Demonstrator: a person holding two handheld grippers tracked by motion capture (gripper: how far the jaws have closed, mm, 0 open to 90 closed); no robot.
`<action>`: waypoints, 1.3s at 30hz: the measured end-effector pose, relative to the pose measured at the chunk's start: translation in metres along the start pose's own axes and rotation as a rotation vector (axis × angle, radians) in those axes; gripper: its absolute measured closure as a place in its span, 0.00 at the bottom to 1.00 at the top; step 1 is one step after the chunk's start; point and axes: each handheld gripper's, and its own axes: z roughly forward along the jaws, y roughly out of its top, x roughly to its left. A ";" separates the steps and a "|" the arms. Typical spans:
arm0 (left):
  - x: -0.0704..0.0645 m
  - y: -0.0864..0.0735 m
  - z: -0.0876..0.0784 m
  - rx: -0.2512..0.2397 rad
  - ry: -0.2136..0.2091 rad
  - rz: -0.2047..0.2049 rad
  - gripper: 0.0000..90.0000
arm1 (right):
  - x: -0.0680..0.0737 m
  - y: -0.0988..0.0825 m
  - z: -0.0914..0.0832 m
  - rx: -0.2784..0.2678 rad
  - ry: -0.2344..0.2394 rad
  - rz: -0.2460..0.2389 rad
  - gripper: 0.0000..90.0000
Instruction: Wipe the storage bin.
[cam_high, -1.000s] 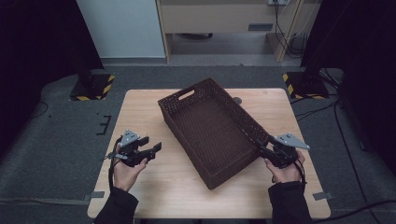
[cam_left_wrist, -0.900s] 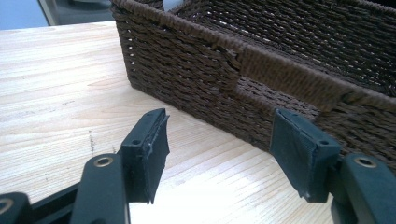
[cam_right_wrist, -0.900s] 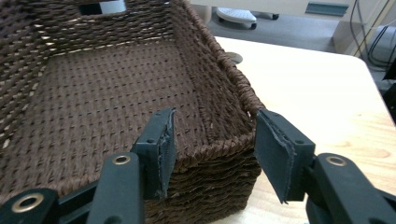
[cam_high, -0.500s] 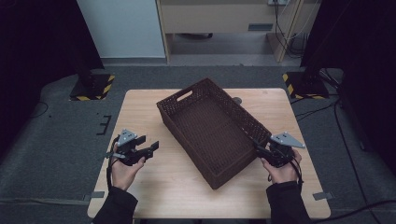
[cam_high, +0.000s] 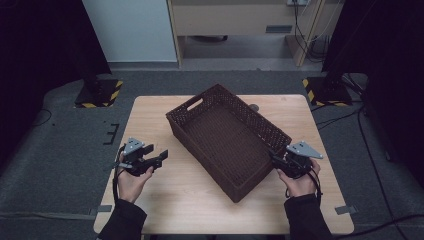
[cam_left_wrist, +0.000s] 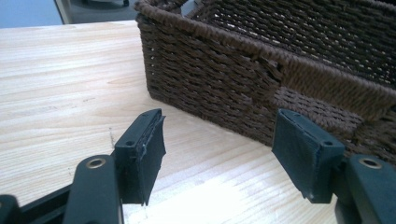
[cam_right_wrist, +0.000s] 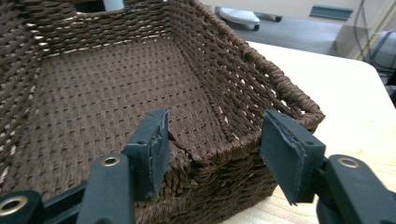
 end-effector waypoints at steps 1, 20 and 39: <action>0.001 0.001 0.000 -0.002 0.001 -0.004 0.36 | -0.001 0.000 0.001 0.000 -0.007 0.000 0.49; 0.028 0.025 0.019 -0.028 0.052 -0.009 0.36 | -0.002 0.000 0.005 0.001 -0.006 -0.001 0.50; 0.036 0.064 0.061 -0.024 0.063 0.021 0.38 | -0.005 -0.002 0.012 -0.040 -0.046 -0.057 0.55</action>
